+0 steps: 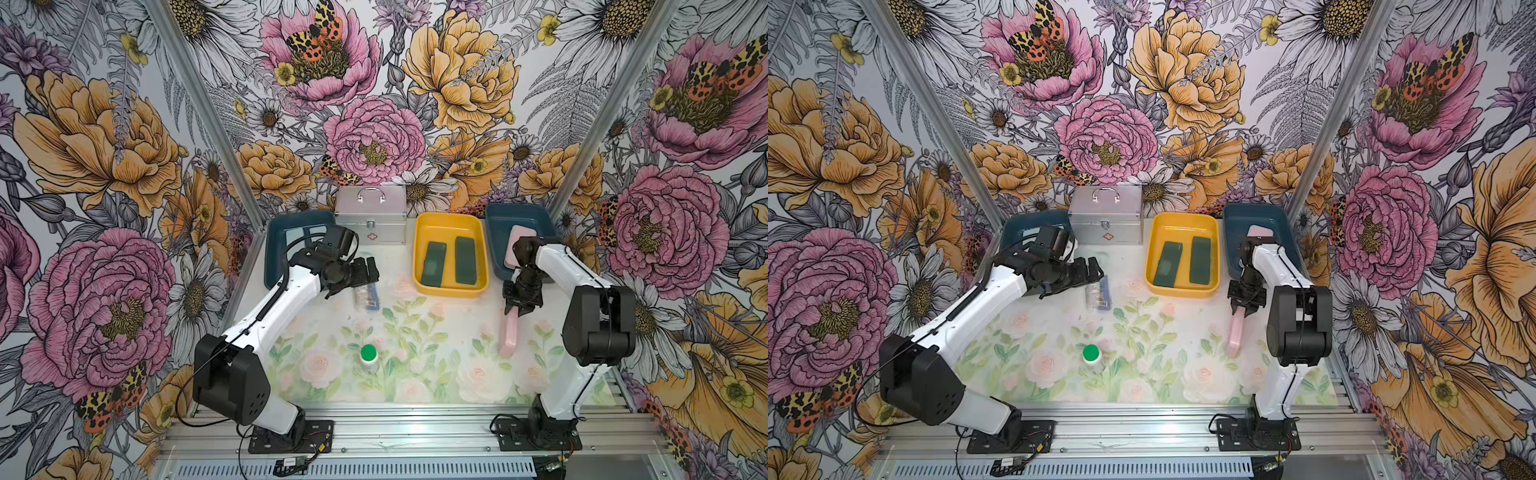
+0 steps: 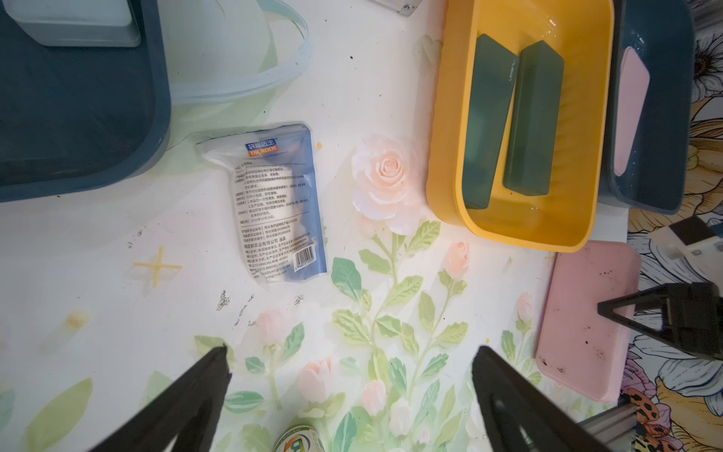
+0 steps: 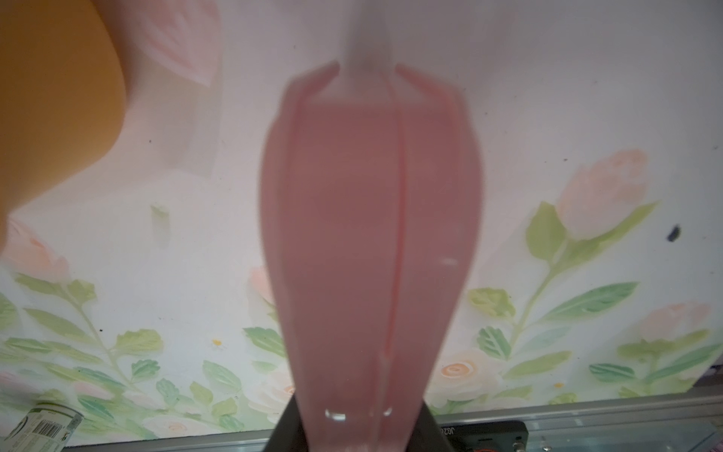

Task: Place the pencil cases by color into the storage box
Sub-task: Pick up the pencil case from the center of the board.

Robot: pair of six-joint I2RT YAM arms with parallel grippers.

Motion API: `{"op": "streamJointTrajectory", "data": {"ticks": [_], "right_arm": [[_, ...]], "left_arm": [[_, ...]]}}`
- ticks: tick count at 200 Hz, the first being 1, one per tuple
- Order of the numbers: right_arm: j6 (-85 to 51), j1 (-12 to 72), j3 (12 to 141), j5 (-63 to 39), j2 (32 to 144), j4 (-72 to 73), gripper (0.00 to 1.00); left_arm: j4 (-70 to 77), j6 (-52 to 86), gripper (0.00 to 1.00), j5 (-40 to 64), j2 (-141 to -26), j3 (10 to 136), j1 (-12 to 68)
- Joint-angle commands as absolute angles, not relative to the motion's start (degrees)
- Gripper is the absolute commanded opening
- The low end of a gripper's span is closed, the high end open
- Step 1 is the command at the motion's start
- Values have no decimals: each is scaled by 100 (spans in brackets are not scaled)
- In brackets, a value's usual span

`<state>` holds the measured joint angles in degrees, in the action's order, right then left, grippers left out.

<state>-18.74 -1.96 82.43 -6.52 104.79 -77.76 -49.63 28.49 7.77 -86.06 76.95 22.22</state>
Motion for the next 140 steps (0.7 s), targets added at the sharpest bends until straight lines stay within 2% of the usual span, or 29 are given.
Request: {"op": "streamJointTrajectory", "data": {"ticks": [1, 31, 57, 103, 140], "right_arm": [[-1747, -228, 8549, -921, 10315, -8061, 9], [-1818, -232, 9034, -1163, 10050, -8383, 9], [-1873, -279, 10181, -1302, 10119, -8854, 10], [-1924, -572, 13003, -1405, 11205, -9624, 11], [-2283, -972, 13517, -1489, 11813, -8937, 11]], "left_arm": [[-4816, 2703, 99, 963, -8721, 7892, 2145], [-4805, 2655, 99, 1018, -8846, 7996, 2142], [-4807, 2652, 99, 1106, -8999, 8120, 2128], [-4816, 2691, 99, 1178, -9209, 8533, 2102], [-4827, 2801, 99, 1156, -9190, 8763, 2029]]}}
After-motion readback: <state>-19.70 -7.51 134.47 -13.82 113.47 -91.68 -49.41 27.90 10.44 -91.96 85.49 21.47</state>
